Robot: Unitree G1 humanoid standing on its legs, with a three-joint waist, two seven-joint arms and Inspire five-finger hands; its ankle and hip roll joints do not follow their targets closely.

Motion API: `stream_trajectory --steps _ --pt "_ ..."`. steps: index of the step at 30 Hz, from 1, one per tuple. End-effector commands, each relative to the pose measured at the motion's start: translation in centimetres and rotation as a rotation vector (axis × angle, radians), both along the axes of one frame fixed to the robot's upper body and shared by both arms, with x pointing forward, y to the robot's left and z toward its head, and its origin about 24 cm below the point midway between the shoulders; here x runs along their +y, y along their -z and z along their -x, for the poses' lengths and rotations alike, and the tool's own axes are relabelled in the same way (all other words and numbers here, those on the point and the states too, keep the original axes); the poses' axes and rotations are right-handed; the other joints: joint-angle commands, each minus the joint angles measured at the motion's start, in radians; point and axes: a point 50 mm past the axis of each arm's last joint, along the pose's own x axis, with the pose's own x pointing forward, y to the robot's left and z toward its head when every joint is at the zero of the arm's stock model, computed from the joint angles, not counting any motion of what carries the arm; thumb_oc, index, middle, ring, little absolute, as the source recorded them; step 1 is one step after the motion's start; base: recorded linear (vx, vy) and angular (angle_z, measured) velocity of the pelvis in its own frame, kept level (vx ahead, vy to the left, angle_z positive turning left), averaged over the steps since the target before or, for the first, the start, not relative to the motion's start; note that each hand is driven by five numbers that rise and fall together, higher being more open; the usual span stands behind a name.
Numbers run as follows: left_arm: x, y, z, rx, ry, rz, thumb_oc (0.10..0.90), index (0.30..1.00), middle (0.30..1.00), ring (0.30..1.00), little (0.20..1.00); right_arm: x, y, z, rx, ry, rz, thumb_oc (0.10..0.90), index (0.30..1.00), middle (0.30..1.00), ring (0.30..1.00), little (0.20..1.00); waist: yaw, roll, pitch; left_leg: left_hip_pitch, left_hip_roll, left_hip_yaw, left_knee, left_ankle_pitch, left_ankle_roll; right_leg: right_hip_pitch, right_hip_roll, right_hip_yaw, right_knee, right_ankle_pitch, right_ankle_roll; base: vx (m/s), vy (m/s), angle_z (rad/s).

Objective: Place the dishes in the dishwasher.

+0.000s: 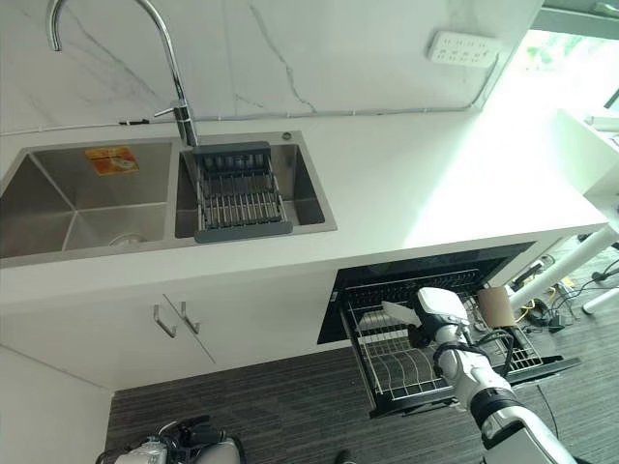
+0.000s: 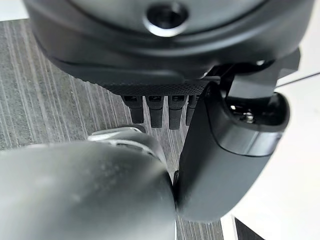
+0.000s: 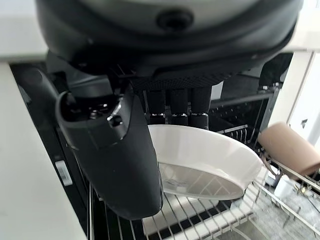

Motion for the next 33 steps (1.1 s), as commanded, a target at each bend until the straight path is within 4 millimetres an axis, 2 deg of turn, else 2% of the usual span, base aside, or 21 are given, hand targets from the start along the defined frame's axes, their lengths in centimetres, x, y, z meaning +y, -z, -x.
stream_trajectory --steps 1,9,10,12,18,23,24,25,26,29,33 --pt "1.5 0.9 3.8 0.159 0.047 -0.105 0.800 0.900 0.900 0.900 0.900 -0.9 -6.3 -4.4 -0.237 0.067 0.001 0.400 0.300 0.300 0.300 0.300 0.030 0.000 -0.001 0.008 0.020 -0.060 -0.086 0.014 -0.048 -0.028 -0.077 -0.001 0.114 -0.108 0.063 -0.07 -0.089 0.02" --pt "1.6 0.2 1.2 0.096 0.064 -0.114 0.800 0.900 0.900 0.900 0.900 -1.9 -7.2 -4.9 -0.238 0.130 0.056 0.400 0.300 0.300 0.300 0.300 0.036 0.023 0.045 -0.052 0.008 -0.085 -0.086 0.032 -0.047 -0.088 -0.087 0.003 0.114 -0.086 0.065 -0.09 -0.075 0.09" --pt "1.6 0.0 0.8 0.083 0.063 -0.115 0.800 0.900 0.900 0.900 0.900 -2.1 -7.6 -5.1 -0.248 0.133 0.067 0.400 0.300 0.300 0.300 0.300 0.036 0.029 0.056 -0.060 0.006 -0.088 -0.086 0.034 -0.046 -0.099 -0.089 0.004 0.114 -0.082 0.065 -0.24 -0.073 0.05" --pt "1.9 -0.5 -0.7 0.041 0.038 -0.111 0.800 0.900 0.900 0.900 0.900 -2.9 -10.0 -5.9 -0.294 0.136 0.107 0.400 0.300 0.300 0.300 0.300 0.031 0.045 0.093 -0.088 -0.001 -0.091 -0.086 0.032 -0.047 -0.134 -0.092 0.014 0.114 -0.077 0.066 -0.29 -0.052 0.04" --pt "2.1 -0.9 -1.7 0.012 0.030 -0.099 0.800 0.900 0.900 0.900 0.900 -3.7 -11.3 -6.1 -0.319 0.176 0.120 0.400 0.300 0.300 0.300 0.300 0.022 0.048 0.108 -0.108 -0.004 -0.088 -0.086 0.031 -0.048 -0.163 -0.096 0.017 0.114 -0.068 0.069 -0.10 0.000 0.07" --pt "1.9 -1.3 -2.6 -0.011 0.036 -0.095 0.800 0.900 0.900 0.900 0.900 -3.5 -11.2 -6.3 -0.301 0.187 0.089 0.400 0.300 0.300 0.300 0.300 0.017 0.044 0.113 -0.122 -0.003 -0.084 -0.086 0.035 -0.047 -0.183 -0.097 0.021 0.114 -0.060 0.070 -0.07 0.005 0.00" --pt "1.7 -1.4 -3.1 -0.020 0.037 -0.092 0.800 0.900 0.900 0.900 0.900 -3.3 -10.5 -6.3 -0.245 0.207 0.058 0.435 0.352 0.352 0.352 0.352 0.017 0.044 0.119 -0.117 -0.001 -0.081 -0.086 0.030 -0.049 -0.182 -0.095 0.022 0.114 -0.062 0.071 -0.08 0.008 0.01" --pt "1.7 -1.5 -3.2 -0.024 0.039 -0.092 0.800 0.900 0.900 0.900 0.900 -3.2 -10.1 -6.3 -0.213 0.214 0.056 0.576 0.564 0.564 0.564 0.564 0.018 0.043 0.121 -0.118 0.000 -0.080 -0.086 0.030 -0.049 -0.184 -0.095 0.022 0.114 -0.061 0.071 -0.07 0.007 0.01" --pt "1.7 -1.6 -3.5 -0.027 0.043 -0.091 0.800 0.900 0.900 0.900 0.900 -3.1 -9.8 -6.3 -0.187 0.215 0.050 0.800 0.900 0.900 0.900 0.900 0.019 0.043 0.122 -0.120 0.000 -0.080 -0.086 0.030 -0.049 -0.186 -0.096 0.021 0.114 -0.061 0.072 -0.06 0.005 0.00" --pt "1.7 -1.9 -4.2 -0.038 0.052 -0.090 0.800 0.900 0.900 0.900 0.900 -2.8 -9.3 -6.3 -0.164 0.242 -0.003 0.800 0.900 0.900 0.900 0.900 0.023 0.043 0.127 -0.123 0.000 -0.079 -0.086 0.031 -0.049 -0.189 -0.098 0.018 0.114 -0.058 0.073 -0.05 0.002 0.01" --pt "1.8 -2.2 -4.7 -0.041 0.058 -0.086 0.800 0.900 0.900 0.900 0.900 -2.7 -9.7 -6.7 -0.175 0.269 -0.078 0.800 0.900 0.900 0.900 0.900 0.023 0.042 0.131 -0.126 0.002 -0.076 -0.086 0.032 -0.050 -0.195 -0.098 0.020 0.114 -0.056 0.074 -0.05 0.009 0.00"
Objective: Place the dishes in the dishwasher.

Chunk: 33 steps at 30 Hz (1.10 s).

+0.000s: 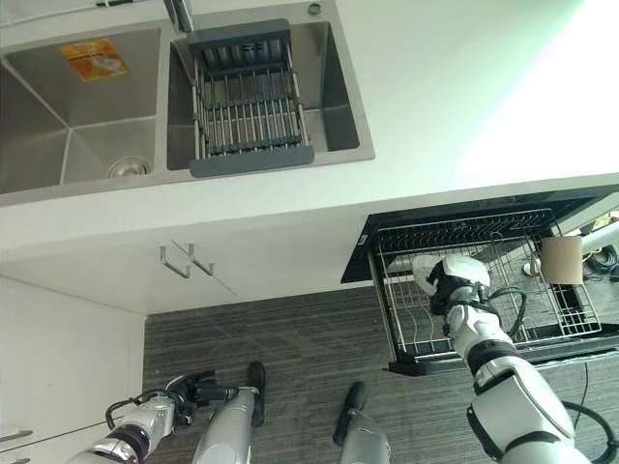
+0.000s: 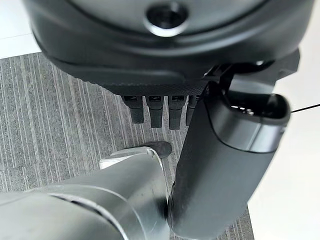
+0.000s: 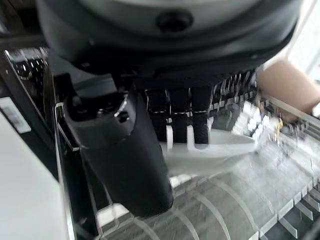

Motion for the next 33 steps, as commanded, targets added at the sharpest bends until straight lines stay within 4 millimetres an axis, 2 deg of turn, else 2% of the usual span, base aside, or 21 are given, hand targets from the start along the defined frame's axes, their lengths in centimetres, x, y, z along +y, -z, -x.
stream_trajectory --steps 1,8,14,16,17,22,24,28,30,33 --pt "1.7 0.8 2.1 0.109 0.019 -0.061 0.800 0.900 0.900 0.900 0.900 -1.8 -5.4 -2.0 -0.163 0.084 -0.034 0.800 0.900 0.900 0.900 0.900 0.009 0.001 -0.039 0.050 0.036 -0.037 -0.024 -0.074 -0.061 -0.006 -0.076 0.047 0.084 -0.089 0.093 -0.04 0.006 -0.03" --pt "2.1 0.4 1.7 0.106 0.028 -0.064 0.800 0.900 0.900 0.900 0.900 -2.2 -6.7 -2.4 -0.176 0.135 -0.187 0.800 0.900 0.900 0.900 0.900 0.001 -0.003 -0.039 0.048 0.040 -0.029 -0.024 -0.074 -0.062 -0.015 -0.072 0.056 0.084 -0.088 0.094 -0.02 0.002 -0.01" --pt "2.2 0.2 1.4 0.109 0.027 -0.052 0.800 0.900 0.900 0.900 0.900 -2.4 -8.3 -2.9 -0.275 0.164 -0.342 0.800 0.900 0.900 0.900 0.900 -0.013 -0.005 -0.042 0.058 0.045 -0.019 -0.024 -0.075 -0.065 -0.011 -0.064 0.067 0.084 -0.091 0.092 -0.01 0.039 -0.04" --pt "2.4 0.5 2.1 0.121 0.011 -0.037 0.800 0.900 0.900 0.900 0.900 -3.2 -9.8 -2.7 -0.347 0.200 -0.470 0.800 0.900 0.900 0.900 0.900 -0.040 -0.016 -0.056 0.077 0.056 -0.002 -0.024 -0.077 -0.069 -0.001 -0.050 0.084 0.084 -0.096 0.089 0.05 0.107 -0.07" --pt "2.4 0.5 2.1 0.122 0.011 -0.037 0.800 0.900 0.900 0.900 0.900 -3.2 -9.8 -2.6 -0.350 0.204 -0.475 0.800 0.900 0.900 0.900 0.900 -0.039 -0.017 -0.056 0.078 0.056 -0.002 -0.024 -0.077 -0.069 -0.001 -0.049 0.084 0.084 -0.097 0.089 0.06 0.090 -0.19" --pt "3.2 0.8 3.7 0.148 -0.038 -0.017 0.800 0.900 0.900 0.900 0.900 -5.7 -9.7 -0.4 -0.431 0.331 -0.720 0.800 0.900 0.900 0.900 0.900 -0.088 -0.038 -0.077 0.109 0.071 0.026 -0.024 -0.081 -0.073 0.015 -0.029 0.114 0.084 -0.102 0.085 0.05 0.061 -0.15" --pt "3.3 0.9 4.0 0.152 -0.047 -0.014 0.800 0.900 0.900 0.900 0.900 -6.2 -9.6 0.3 -0.457 0.347 -0.746 0.800 0.900 0.900 0.900 0.900 -0.100 -0.043 -0.083 0.111 0.075 0.034 -0.024 -0.078 -0.072 0.014 -0.025 0.119 0.084 -0.100 0.083 0.05 0.046 -0.22" --pt "3.6 1.3 5.4 0.184 -0.065 -0.002 0.800 0.900 0.900 0.900 0.900 -7.9 -8.5 3.0 -0.512 0.417 -0.903 0.800 0.900 0.900 0.900 0.900 -0.143 -0.054 -0.102 0.145 0.092 0.068 -0.024 -0.083 -0.073 0.035 -0.010 0.141 0.084 -0.107 0.081 0.07 0.062 -0.29" --pt "3.8 1.5 6.1 0.203 -0.074 0.001 0.800 0.900 0.900 0.900 0.900 -9.3 -9.3 4.5 -0.608 0.443 -0.961 0.800 0.900 0.900 0.900 0.900 -0.172 -0.058 -0.113 0.170 0.101 0.090 -0.024 -0.086 -0.074 0.047 0.003 0.161 0.084 -0.110 0.079 0.07 0.074 -0.53" --pt "3.7 1.8 6.8 0.215 -0.090 0.006 0.800 0.900 0.900 0.900 0.900 -9.5 -10.2 4.9 -0.701 0.441 -1.034 0.800 0.900 0.900 0.900 0.900 -0.192 -0.059 -0.120 0.187 0.108 0.106 -0.024 -0.088 -0.074 0.055 0.013 0.176 0.084 -0.113 0.078 0.05 0.044 -0.30"
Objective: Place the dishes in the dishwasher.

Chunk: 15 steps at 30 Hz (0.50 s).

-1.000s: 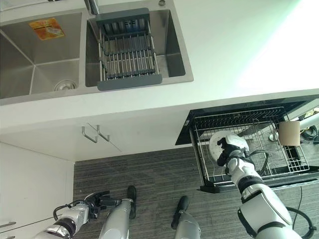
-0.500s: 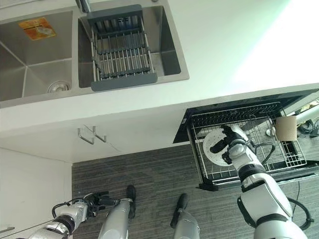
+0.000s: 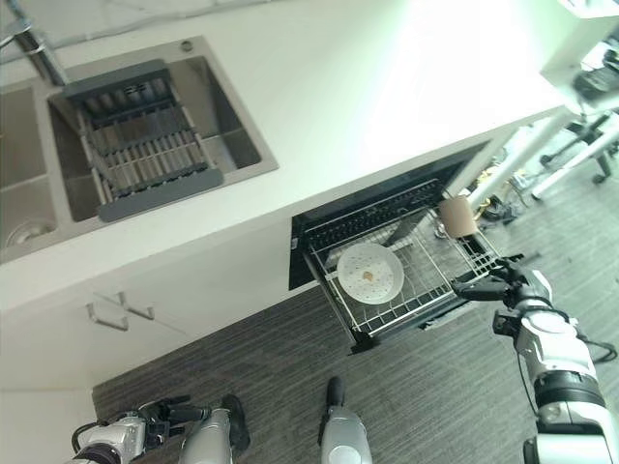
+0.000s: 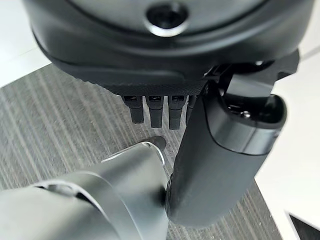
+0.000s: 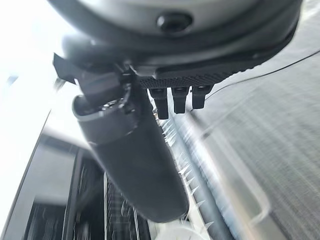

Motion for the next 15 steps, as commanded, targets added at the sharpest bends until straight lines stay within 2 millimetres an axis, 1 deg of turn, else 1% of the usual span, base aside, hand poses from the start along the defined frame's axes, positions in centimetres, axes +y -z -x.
stream_trajectory --steps 1,3,5,7,9,12,13,14,15 --pt "-0.1 1.3 2.9 0.102 0.007 -0.002 0.800 0.900 0.900 0.900 0.900 -1.4 -6.9 -0.9 -0.312 0.057 0.051 0.800 0.900 0.900 0.900 0.900 0.029 0.007 -0.100 0.096 0.058 -0.043 -0.165 0.055 -0.090 -0.007 -0.022 0.020 0.152 -0.168 0.050 0.04 0.027 -0.32" --pt "-0.3 1.4 3.0 0.106 -0.003 0.002 0.800 0.900 0.900 0.900 0.900 -1.6 -7.5 -0.4 -0.381 0.090 0.018 0.800 0.900 0.900 0.900 0.900 0.011 0.009 -0.108 0.103 0.065 -0.029 -0.165 0.055 -0.091 -0.004 -0.016 0.030 0.152 -0.171 0.048 0.04 0.035 -0.37" --pt "-0.6 1.6 3.2 0.106 -0.008 0.006 0.800 0.900 0.900 0.900 0.900 -2.1 -7.7 0.5 -0.435 0.152 0.003 0.800 0.900 0.900 0.900 0.900 -0.005 0.010 -0.113 0.113 0.072 -0.015 -0.165 0.054 -0.093 0.001 -0.012 0.038 0.152 -0.174 0.048 0.03 0.031 -0.21" --pt "-0.8 1.6 3.3 0.105 -0.011 0.009 0.800 0.900 0.900 0.900 0.900 -2.4 -7.8 1.1 -0.461 0.194 0.007 0.800 0.900 0.900 0.900 0.900 -0.012 0.011 -0.115 0.118 0.075 -0.006 -0.165 0.053 -0.094 0.003 -0.011 0.042 0.152 -0.175 0.048 0.01 0.026 -0.13" --pt "-1.2 1.8 3.2 0.100 -0.011 0.015 0.800 0.900 0.900 0.900 0.900 -2.7 -7.4 1.8 -0.480 0.256 -0.010 0.800 0.900 0.900 0.900 0.900 -0.024 0.014 -0.118 0.124 0.079 0.005 -0.165 0.053 -0.095 0.005 -0.010 0.047 0.152 -0.176 0.048 0.00 0.033 -0.15" --pt "-1.7 1.9 3.1 0.096 -0.007 0.019 0.800 0.900 0.900 0.900 0.900 -3.0 -6.1 2.4 -0.481 0.354 -0.081 0.800 0.900 0.900 0.900 0.900 -0.032 0.018 -0.118 0.129 0.083 0.014 -0.165 0.053 -0.097 0.009 -0.012 0.048 0.152 -0.178 0.049 0.00 0.013 -0.04" --pt "-1.9 1.9 3.0 0.096 -0.003 0.019 0.800 0.900 0.900 0.900 0.900 -3.2 -5.1 2.8 -0.462 0.394 -0.126 0.800 0.900 0.900 0.900 0.900 -0.033 0.020 -0.118 0.132 0.084 0.017 -0.165 0.053 -0.098 0.013 -0.013 0.047 0.152 -0.178 0.049 0.00 0.007 -0.09" --pt "-2.0 2.0 2.9 0.095 -0.001 0.020 0.800 0.900 0.900 0.900 0.900 -3.2 -4.5 2.9 -0.453 0.415 -0.165 0.800 0.900 0.900 0.900 0.900 -0.033 0.021 -0.118 0.133 0.085 0.018 -0.165 0.053 -0.099 0.014 -0.014 0.046 0.152 -0.179 0.049 0.00 0.002 -0.09" --pt "-2.3 2.0 2.8 0.099 0.013 0.018 0.800 0.900 0.900 0.900 0.900 -3.1 -2.6 3.1 -0.406 0.478 -0.268 0.800 0.900 0.900 0.900 0.900 -0.028 0.025 -0.119 0.137 0.086 0.019 -0.165 0.052 -0.100 0.020 -0.016 0.041 0.152 -0.182 0.047 0.00 -0.002 -0.05"
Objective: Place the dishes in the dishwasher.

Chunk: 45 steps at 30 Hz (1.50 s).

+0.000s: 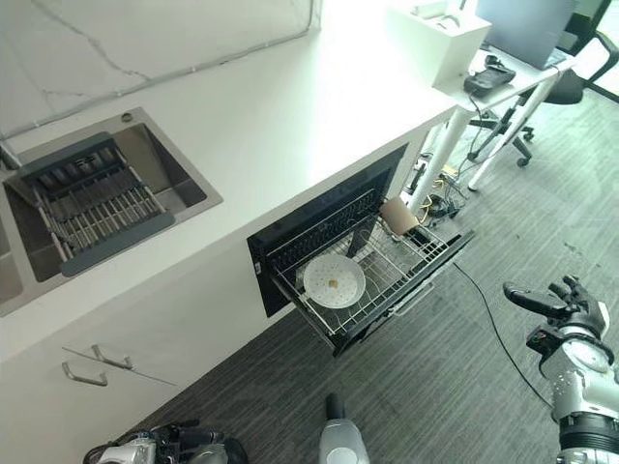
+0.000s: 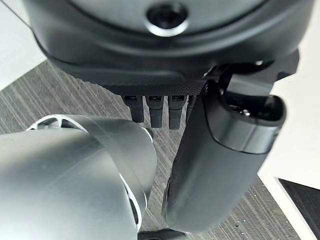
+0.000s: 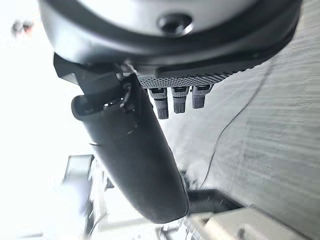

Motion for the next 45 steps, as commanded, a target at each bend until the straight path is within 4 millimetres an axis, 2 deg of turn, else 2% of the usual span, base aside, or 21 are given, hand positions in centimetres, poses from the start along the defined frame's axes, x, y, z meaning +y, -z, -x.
stream_trajectory --steps 1,4,7,8,9,10,14,18,19,23,26,31,34,36,37,40,45 --pt "0.2 0.2 0.5 0.030 0.036 -0.024 0.800 0.900 0.900 0.900 0.900 -0.9 -3.0 -1.3 -0.207 0.105 -0.085 0.800 0.900 0.900 0.900 0.900 0.048 -0.013 -0.038 0.086 0.051 -0.054 -0.184 0.082 -0.094 0.018 -0.035 -0.034 0.166 -0.188 0.054 0.00 0.000 0.00" --pt "0.0 0.3 0.4 0.040 0.061 -0.030 0.800 0.900 0.900 0.900 0.900 -0.6 0.1 -0.9 -0.180 0.165 -0.277 0.800 0.900 0.900 0.900 0.900 0.065 -0.009 -0.040 0.089 0.051 -0.058 -0.184 0.081 -0.095 0.028 -0.039 -0.047 0.166 -0.193 0.050 0.00 0.000 0.00" --pt "-0.1 0.5 0.8 0.053 0.082 -0.037 0.800 0.900 0.900 0.900 0.900 0.2 2.8 -0.7 -0.240 0.240 -0.531 0.800 0.900 0.900 0.900 0.900 0.085 -0.005 -0.042 0.095 0.052 -0.067 -0.184 0.080 -0.098 0.043 -0.044 -0.063 0.166 -0.200 0.049 0.02 -0.030 0.06" --pt "-0.1 0.6 1.0 0.058 0.088 -0.039 0.800 0.900 0.900 0.900 0.900 0.6 4.0 -0.5 -0.266 0.283 -0.641 0.740 0.811 0.811 0.811 0.811 0.093 -0.003 -0.047 0.093 0.052 -0.070 -0.184 0.080 -0.098 0.045 -0.045 -0.067 0.166 -0.202 0.049 0.03 -0.029 0.10" --pt "-0.1 0.7 1.1 0.064 0.094 -0.039 0.800 0.900 0.900 0.900 0.900 1.0 4.9 -0.3 -0.280 0.320 -0.709 0.489 0.434 0.434 0.434 0.434 0.100 -0.001 -0.051 0.093 0.052 -0.072 -0.184 0.080 -0.099 0.048 -0.047 -0.072 0.166 -0.204 0.049 0.04 -0.025 0.15" --pt "-0.1 0.7 1.3 0.070 0.097 -0.038 0.800 0.900 0.900 0.900 0.900 1.2 5.8 0.1 -0.285 0.355 -0.758 0.400 0.300 0.300 0.300 0.300 0.106 0.001 -0.055 0.093 0.051 -0.076 -0.184 0.079 -0.100 0.052 -0.048 -0.077 0.166 -0.206 0.049 0.04 -0.017 0.17" --pt "0.0 0.9 1.9 0.096 0.102 -0.034 0.800 0.900 0.900 0.900 0.900 1.8 8.6 1.8 -0.239 0.478 -0.849 0.400 0.300 0.300 0.300 0.300 0.130 0.009 -0.070 0.099 0.050 -0.086 -0.184 0.075 -0.100 0.067 -0.055 -0.095 0.166 -0.212 0.050 0.05 -0.017 0.12" --pt "0.2 1.1 2.5 0.120 0.103 -0.032 0.800 0.900 0.900 0.900 0.900 1.9 9.3 2.4 -0.259 0.540 -0.924 0.400 0.300 0.300 0.300 0.300 0.147 0.011 -0.083 0.102 0.047 -0.096 -0.184 0.072 -0.101 0.081 -0.058 -0.109 0.166 -0.219 0.050 0.06 -0.025 0.13" --pt "0.3 1.2 3.0 0.133 0.091 -0.028 0.800 0.900 0.900 0.900 0.900 2.2 9.6 2.4 -0.323 0.584 -1.010 0.400 0.300 0.300 0.300 0.300 0.155 0.013 -0.091 0.103 0.044 -0.103 -0.184 0.070 -0.100 0.087 -0.060 -0.115 0.166 -0.223 0.049 0.07 -0.030 0.22" --pt "0.5 1.4 3.7 0.155 0.064 -0.026 0.800 0.900 0.900 0.900 0.900 2.7 10.4 2.7 -0.358 0.644 -1.069 0.400 0.300 0.300 0.300 0.300 0.169 0.014 -0.108 0.108 0.039 -0.113 -0.184 0.065 -0.099 0.100 -0.064 -0.129 0.166 -0.230 0.049 0.09 -0.023 0.10" --pt "0.9 1.4 4.2 0.177 0.034 -0.028 0.800 0.900 0.900 0.900 0.900 3.2 10.9 2.7 -0.321 0.649 -1.076 0.400 0.300 0.300 0.300 0.300 0.182 0.016 -0.117 0.113 0.034 -0.120 -0.184 0.063 -0.098 0.115 -0.068 -0.141 0.166 -0.234 0.050 0.08 -0.013 0.16" --pt "1.2 1.4 4.7 0.222 -0.017 -0.033 0.800 0.900 0.900 0.900 0.900 4.3 11.1 1.9 -0.245 0.591 -1.060 0.400 0.300 0.300 0.300 0.300 0.210 0.019 -0.127 0.113 0.014 -0.139 -0.184 0.060 -0.091 0.139 -0.077 -0.160 0.166 -0.242 0.053 0.11 -0.010 0.16" --pt "1.4 1.4 4.9 0.253 -0.030 -0.045 0.800 0.900 0.900 0.900 0.900 5.3 11.5 1.3 -0.209 0.557 -1.065 0.400 0.300 0.300 0.300 0.300 0.242 0.021 -0.135 0.098 -0.009 -0.160 -0.184 0.059 -0.085 0.157 -0.098 -0.189 0.166 -0.244 0.061 0.10 -0.021 0.35" --pt "1.4 1.3 4.8 0.277 -0.026 -0.067 0.800 0.900 0.900 0.900 0.900 6.8 12.0 0.4 -0.167 0.514 -1.056 0.400 0.300 0.300 0.300 0.300 0.283 0.017 -0.140 0.082 -0.042 -0.191 -0.184 0.057 -0.075 0.173 -0.124 -0.227 0.166 -0.240 0.070 0.11 -0.036 0.73" --pt "1.3 1.3 4.8 0.281 -0.024 -0.072 0.800 0.900 0.900 0.900 0.900 7.1 12.1 0.3 -0.164 0.507 -1.056 0.400 0.300 0.300 0.300 0.300 0.289 0.017 -0.140 0.079 -0.047 -0.197 -0.184 0.057 -0.073 0.177 -0.128 -0.234 0.166 -0.240 0.072 0.15 -0.013 0.73" --pt "1.5 1.4 5.6 0.315 -0.032 -0.102 0.800 0.900 0.900 0.900 0.900 8.6 12.0 -1.2 -0.140 0.442 -1.041 0.400 0.300 0.300 0.300 0.300 0.350 0.018 -0.133 0.070 -0.080 -0.241 -0.184 0.049 -0.065 0.219 -0.161 -0.286 0.166 -0.244 0.087 0.17 0.027 0.64" --pt "1.6 1.6 6.6 0.343 -0.035 -0.113 0.800 0.900 0.900 0.900 0.900 9.7 10.7 -3.6 -0.159 0.369 -1.020 0.400 0.300 0.300 0.300 0.300 0.397 0.018 -0.121 0.055 -0.109 -0.275 -0.184 0.055 -0.055 0.245 -0.184 -0.329 0.166 -0.237 0.099 0.10 0.065 0.58"
